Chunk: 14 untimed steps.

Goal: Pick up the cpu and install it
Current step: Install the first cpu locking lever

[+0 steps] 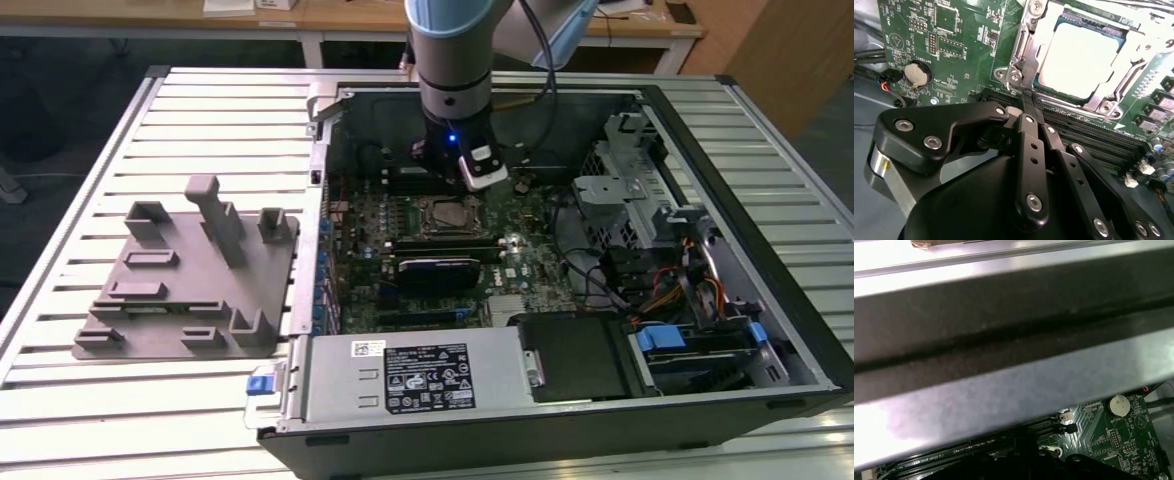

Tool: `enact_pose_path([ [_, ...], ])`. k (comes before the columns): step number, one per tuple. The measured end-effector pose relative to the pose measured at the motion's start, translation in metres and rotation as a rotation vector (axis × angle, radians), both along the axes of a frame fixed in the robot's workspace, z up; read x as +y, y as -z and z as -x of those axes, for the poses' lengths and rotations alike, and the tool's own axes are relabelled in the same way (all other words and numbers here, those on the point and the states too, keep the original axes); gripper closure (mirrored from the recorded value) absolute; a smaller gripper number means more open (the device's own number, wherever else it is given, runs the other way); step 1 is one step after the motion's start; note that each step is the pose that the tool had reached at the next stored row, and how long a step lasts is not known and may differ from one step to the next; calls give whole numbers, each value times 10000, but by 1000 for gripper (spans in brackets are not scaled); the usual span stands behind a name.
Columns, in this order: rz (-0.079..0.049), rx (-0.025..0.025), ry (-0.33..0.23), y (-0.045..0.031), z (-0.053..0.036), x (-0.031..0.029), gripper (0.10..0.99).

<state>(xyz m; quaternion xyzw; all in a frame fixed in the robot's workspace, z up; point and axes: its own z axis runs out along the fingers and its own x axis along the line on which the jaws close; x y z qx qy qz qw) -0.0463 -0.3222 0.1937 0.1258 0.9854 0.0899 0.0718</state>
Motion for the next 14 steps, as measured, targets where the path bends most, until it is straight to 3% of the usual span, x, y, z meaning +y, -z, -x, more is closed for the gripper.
enact_pose_path([
  [2, 9, -37, 1, 2, 4, -1, 980],
  [10, 2, -41, 2, -3, 4, -1, 980],
  [14, 2, -41, 2, -95, 4, 0, 980],
])
